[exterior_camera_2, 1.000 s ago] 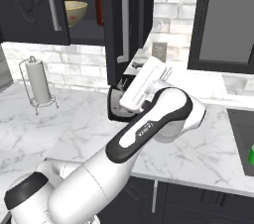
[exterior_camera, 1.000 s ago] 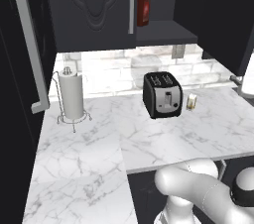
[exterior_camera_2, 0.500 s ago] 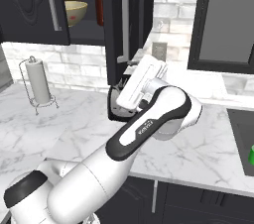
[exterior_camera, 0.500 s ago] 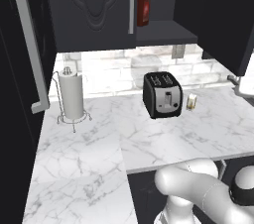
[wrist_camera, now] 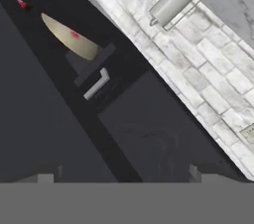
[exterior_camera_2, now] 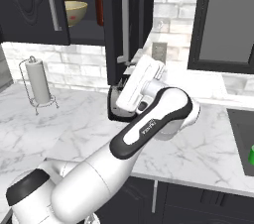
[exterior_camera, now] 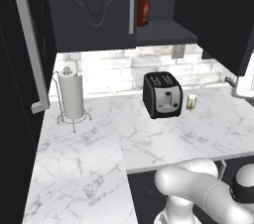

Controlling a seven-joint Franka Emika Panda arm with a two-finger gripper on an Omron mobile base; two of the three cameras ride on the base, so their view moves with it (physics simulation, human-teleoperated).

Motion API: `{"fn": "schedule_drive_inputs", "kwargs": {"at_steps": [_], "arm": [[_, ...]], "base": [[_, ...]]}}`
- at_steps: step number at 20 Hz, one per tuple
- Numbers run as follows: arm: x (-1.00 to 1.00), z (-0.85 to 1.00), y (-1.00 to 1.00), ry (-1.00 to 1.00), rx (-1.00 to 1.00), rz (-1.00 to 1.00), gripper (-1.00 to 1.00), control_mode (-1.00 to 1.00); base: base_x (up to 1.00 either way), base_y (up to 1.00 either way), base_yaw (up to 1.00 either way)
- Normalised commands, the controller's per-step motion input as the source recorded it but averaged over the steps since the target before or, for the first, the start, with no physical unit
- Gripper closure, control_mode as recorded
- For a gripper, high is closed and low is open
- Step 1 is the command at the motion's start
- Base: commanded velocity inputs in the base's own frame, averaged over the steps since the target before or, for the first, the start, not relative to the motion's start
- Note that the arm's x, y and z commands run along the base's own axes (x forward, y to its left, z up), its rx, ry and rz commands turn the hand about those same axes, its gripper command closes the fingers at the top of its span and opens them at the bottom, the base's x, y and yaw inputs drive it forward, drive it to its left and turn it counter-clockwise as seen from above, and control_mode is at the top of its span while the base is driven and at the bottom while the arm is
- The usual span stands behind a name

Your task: Pick the mug and place it in the sink. Pick the bowl and place it in the open cabinet and then close the cabinet.

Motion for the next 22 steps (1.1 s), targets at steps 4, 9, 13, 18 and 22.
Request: {"fn": "schedule_drive_inputs", "kwargs": {"at_steps": [4, 9, 13, 18, 22], "arm": [[0.01, -0.28, 0.3, -0.01, 0.0, 0.03, -1.0, -1.0], [0.01, -0.19, 0.38, -0.01, 0.0, 0.01, -1.0, -1.0], [0.18, 0.0, 0.36, -0.02, -0.01, 0.0, -1.0, -1.0], [0.18, 0.48, 0.51, 0.0, -0.05, 0.0, -1.0, -1.0], [0.1, 0.74, 0.55, 0.0, -0.08, 0.0, -1.0, -1.0]], "base": [[0.0, 0.0, 0.0], [0.0, 0.0, 0.0], [0.0, 0.0, 0.0], [0.0, 0.0, 0.0], [0.0, 0.0, 0.0]]}}
